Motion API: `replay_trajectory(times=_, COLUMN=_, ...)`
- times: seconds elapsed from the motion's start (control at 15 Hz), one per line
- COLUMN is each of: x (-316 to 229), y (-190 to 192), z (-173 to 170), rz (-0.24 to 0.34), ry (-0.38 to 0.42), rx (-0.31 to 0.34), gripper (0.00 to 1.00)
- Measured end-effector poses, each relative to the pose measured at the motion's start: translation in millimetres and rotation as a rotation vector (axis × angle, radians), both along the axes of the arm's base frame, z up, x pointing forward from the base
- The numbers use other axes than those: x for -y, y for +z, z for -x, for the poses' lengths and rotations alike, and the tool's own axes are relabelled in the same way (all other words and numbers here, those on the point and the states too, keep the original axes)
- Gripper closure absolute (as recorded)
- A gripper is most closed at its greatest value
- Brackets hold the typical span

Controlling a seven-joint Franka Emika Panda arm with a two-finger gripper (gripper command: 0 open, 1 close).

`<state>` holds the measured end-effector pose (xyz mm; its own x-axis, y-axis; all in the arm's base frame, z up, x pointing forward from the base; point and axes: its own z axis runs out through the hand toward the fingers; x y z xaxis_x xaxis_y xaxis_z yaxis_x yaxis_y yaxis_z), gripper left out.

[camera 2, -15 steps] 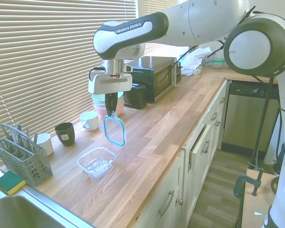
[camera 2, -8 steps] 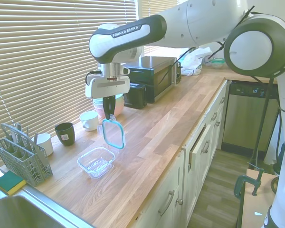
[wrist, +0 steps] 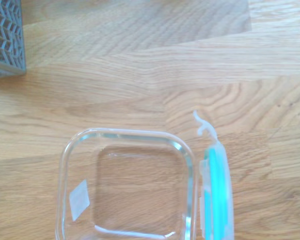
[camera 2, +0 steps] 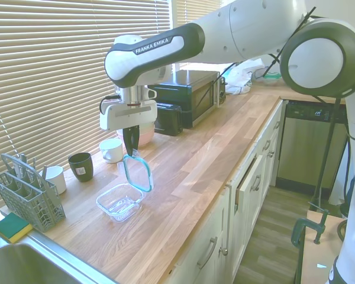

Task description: Cover the lid of the food container

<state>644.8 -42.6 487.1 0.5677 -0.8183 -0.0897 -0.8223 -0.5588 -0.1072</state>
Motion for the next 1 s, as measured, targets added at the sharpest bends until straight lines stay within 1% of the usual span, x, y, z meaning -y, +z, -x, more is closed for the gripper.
replay_trajectory(times=0.2, x=-23, y=2, z=1, rz=0.010, ry=0.004, rx=0.004, gripper=1.00)
replay_trajectory(times=0.53, x=-61, y=14, z=4, rz=0.033, ry=0.013, rx=0.016, gripper=1.00)
replay_trajectory(times=1.0, x=-102, y=2, z=3, rz=0.088, ry=0.022, rx=-0.001, gripper=1.00)
